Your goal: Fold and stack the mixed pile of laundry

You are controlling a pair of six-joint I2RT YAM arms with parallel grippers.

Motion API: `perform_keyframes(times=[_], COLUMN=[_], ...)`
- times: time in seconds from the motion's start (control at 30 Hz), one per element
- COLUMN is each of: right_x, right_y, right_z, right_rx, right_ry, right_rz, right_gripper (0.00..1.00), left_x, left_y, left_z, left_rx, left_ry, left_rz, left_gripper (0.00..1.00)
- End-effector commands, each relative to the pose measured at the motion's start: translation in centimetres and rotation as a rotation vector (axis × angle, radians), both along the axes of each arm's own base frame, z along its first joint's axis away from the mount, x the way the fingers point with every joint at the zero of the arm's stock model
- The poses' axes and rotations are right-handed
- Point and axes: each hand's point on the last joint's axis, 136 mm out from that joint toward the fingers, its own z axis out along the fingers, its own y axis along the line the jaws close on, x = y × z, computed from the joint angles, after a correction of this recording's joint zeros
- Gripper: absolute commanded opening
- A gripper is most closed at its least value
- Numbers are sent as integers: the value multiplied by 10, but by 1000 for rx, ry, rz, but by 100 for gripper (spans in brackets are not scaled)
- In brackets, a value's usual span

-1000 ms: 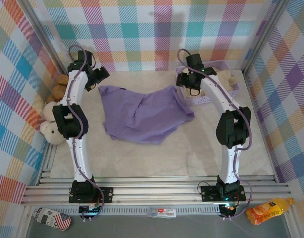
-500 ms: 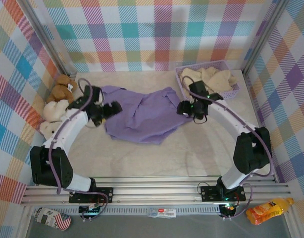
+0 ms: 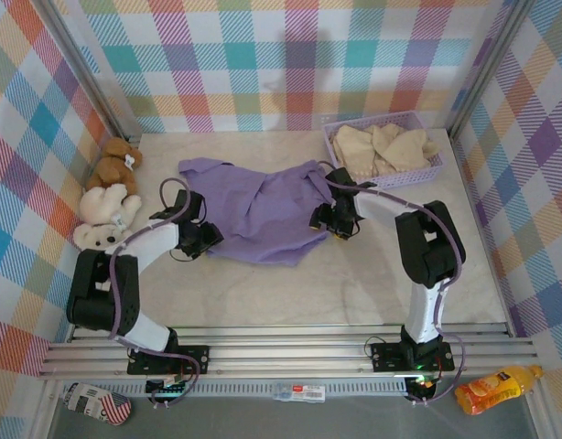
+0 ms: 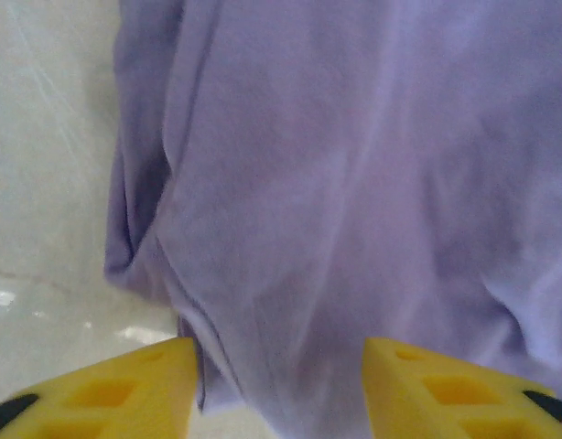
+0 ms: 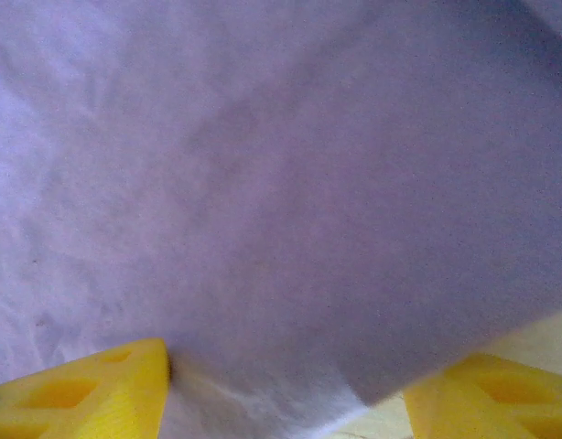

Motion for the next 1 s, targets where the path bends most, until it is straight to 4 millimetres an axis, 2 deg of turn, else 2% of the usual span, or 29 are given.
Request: perform_keyframes(times=[0.0,0.03,0.1,0.2,0.23,0.33,0.4,0.47,0.53,0.57,0.6,0.63,0.67,0.77,0.8,0.83,0.97], right_x=[13,14,20,36,41,56,65,72,82,85,88,91,92,91,89,87,69], right_y=[10,9,9,8,7,3,0,-3,-4,-6,-6,-7,-8,-11,-12,-13,-13], right_z=[7,3,-1,4,8,22,26,25,24,23,22,22,23,30,33,37,48], right_rx=[20,9,-18,-55,-64,-74,-79,-85,-100,-107,-112,-114,-115,-112,-113,-111,-79], right_ry=[-39,-37,-36,-62,-77,-125,-135,-128,-128,-127,-127,-126,-127,-138,-144,-150,-153], right_rz=[-3,3,17,16,5,-20,-32,-32,-28,-29,-28,-31,-31,-26,-23,-21,-3], right_gripper=[56,49,35,4,0,0,0,2,3,4,5,8,14,45,52,56,60], left_x=[32,36,42,47,49,55,68,87,114,124,133,139,142,140,135,127,86], left_y=[2,3,3,1,0,3,6,7,4,3,-1,-6,-9,-17,-15,-11,0], left_z=[6,5,8,26,35,62,75,79,70,64,52,41,35,38,43,49,64], left_rx=[38,52,75,80,80,109,139,172,197,201,191,176,164,130,131,143,166], left_ry=[-70,-64,-44,-52,-65,-110,-143,-157,-145,-127,-85,-39,-4,1,-15,-24,-42], left_rz=[31,25,6,-25,-35,-54,-69,-84,-104,-108,-121,-134,-137,-145,-144,-143,-156], left_gripper=[30,17,0,0,0,0,0,0,0,3,13,48,70,95,100,100,100])
